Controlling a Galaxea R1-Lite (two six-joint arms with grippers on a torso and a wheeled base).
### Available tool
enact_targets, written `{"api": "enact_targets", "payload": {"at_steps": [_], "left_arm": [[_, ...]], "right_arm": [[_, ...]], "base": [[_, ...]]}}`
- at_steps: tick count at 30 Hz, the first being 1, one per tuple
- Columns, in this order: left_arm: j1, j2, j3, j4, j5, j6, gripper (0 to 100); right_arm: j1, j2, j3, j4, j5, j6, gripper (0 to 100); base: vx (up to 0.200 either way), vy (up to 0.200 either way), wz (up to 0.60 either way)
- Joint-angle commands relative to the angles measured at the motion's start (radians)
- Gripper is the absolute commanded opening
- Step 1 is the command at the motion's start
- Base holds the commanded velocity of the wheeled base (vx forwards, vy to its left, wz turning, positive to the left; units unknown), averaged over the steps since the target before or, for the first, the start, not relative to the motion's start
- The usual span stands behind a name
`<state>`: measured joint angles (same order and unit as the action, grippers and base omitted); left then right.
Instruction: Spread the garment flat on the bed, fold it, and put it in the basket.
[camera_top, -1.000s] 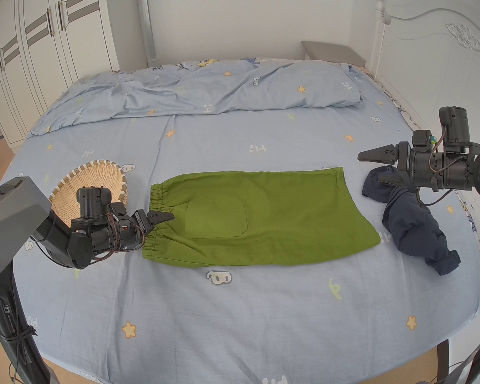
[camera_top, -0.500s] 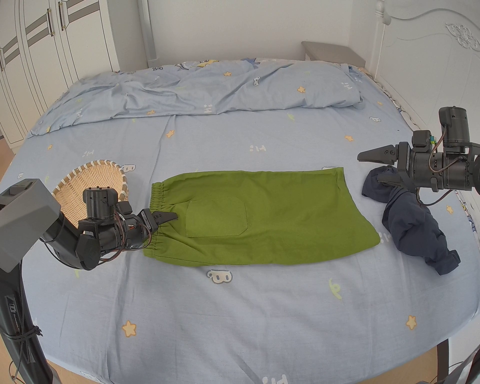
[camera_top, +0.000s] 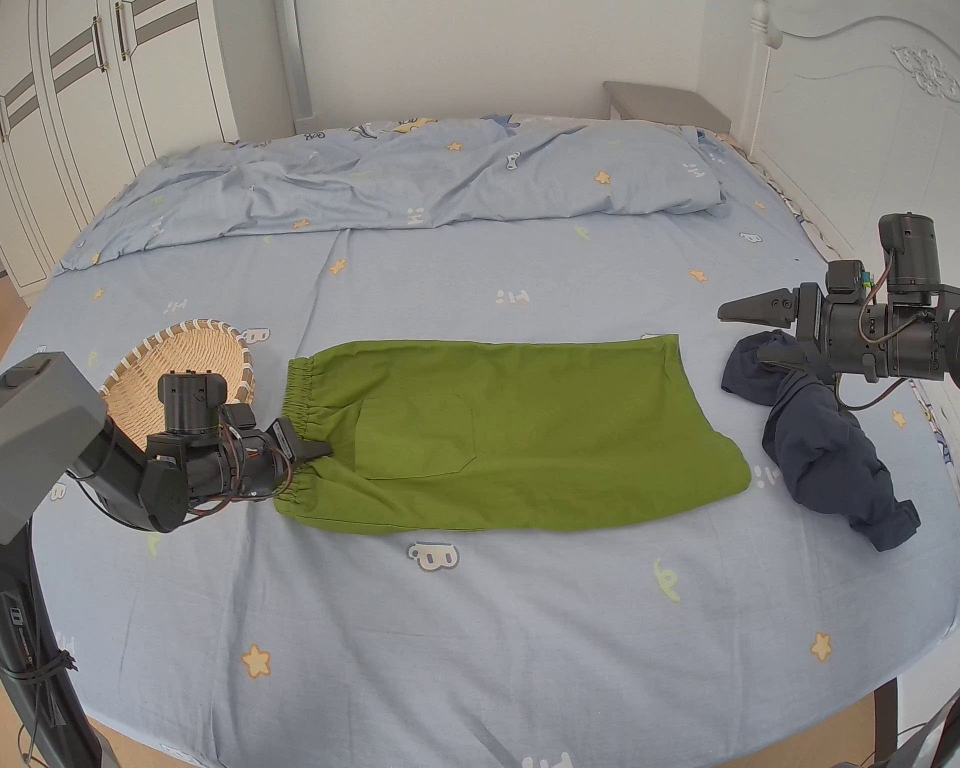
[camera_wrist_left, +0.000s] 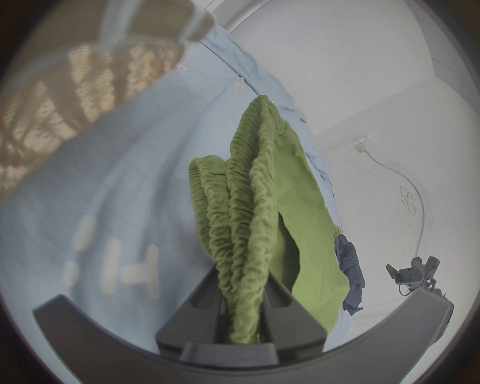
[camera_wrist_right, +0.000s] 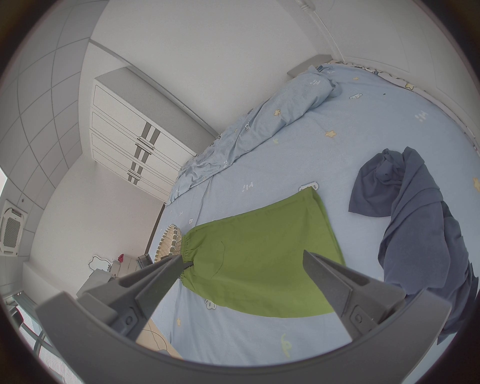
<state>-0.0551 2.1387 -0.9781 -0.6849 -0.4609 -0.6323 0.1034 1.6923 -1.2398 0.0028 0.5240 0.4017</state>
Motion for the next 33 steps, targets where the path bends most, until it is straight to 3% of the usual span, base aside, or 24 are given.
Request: {"api": "enact_targets", "payload": {"at_steps": [1,7,15,19,26,33], "left_arm": [[0.043,-0.112,-0.021,0.088,-0.013,0.005,0],[0.067,-0.157,-0.028,0.16,-0.108,0.006,0],[0.054,-0.128,-0.027,0.156,-0.111,0.011,0],[0.054,-0.126,-0.027,0.156,-0.111,0.011,0],[0.054,-0.114,-0.028,0.156,-0.111,0.011,0],[0.054,-0.112,-0.028,0.154,-0.111,0.011,0]], "right_arm": [[-0.004,0.007,-0.003,0.002,0.002,-0.001,100],[-0.03,0.127,-0.038,0.019,-0.006,-0.017,100],[-0.05,0.333,-0.121,0.075,-0.03,-0.113,100],[-0.068,0.388,-0.171,0.1,-0.045,-0.116,100],[-0.073,0.475,-0.228,0.123,-0.027,-0.158,100],[-0.074,0.517,-0.259,0.144,0.042,-0.159,100]], "base": [[0.0,0.0,0.0],[0.0,0.0,0.0],[0.0,0.0,0.0],[0.0,0.0,0.0],[0.0,0.0,0.0],[0.0,0.0,0.0]]}}
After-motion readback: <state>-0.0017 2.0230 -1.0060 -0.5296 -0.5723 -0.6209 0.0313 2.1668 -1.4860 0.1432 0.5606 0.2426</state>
